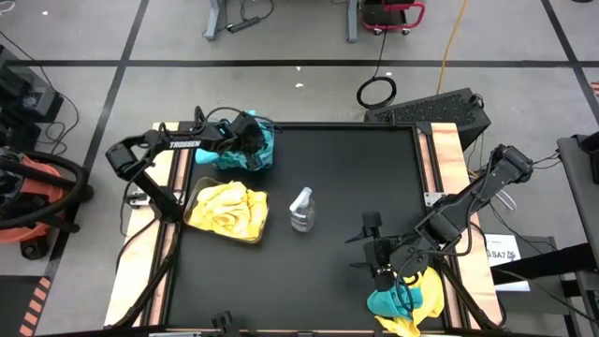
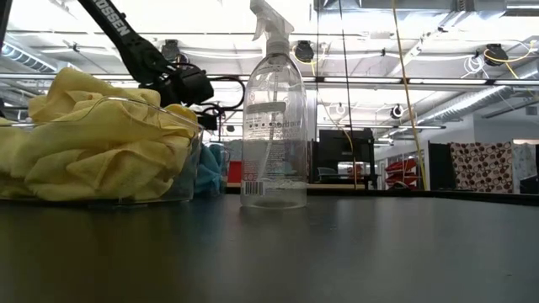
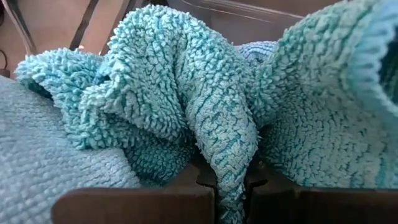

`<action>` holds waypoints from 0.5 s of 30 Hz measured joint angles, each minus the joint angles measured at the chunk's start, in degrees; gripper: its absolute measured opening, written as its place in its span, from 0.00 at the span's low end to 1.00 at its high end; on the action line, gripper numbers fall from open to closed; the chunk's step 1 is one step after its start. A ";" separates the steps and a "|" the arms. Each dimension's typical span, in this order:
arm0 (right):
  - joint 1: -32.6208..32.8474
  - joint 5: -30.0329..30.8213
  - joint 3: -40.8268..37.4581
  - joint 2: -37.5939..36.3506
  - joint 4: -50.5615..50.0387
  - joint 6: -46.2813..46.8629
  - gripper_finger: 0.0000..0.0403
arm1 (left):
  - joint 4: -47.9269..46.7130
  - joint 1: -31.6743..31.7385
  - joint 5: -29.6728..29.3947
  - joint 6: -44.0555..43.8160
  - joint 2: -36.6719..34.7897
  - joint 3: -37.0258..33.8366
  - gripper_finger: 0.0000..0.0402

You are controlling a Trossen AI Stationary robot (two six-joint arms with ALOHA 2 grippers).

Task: Sort microfiber towel by color & place in baskets
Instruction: Put the blue microfiber cloth into the top transparent bin

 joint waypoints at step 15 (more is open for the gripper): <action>0.58 -0.02 0.00 0.00 -0.02 1.05 0.65 | -8.52 -0.67 1.29 -4.43 -5.19 3.82 0.50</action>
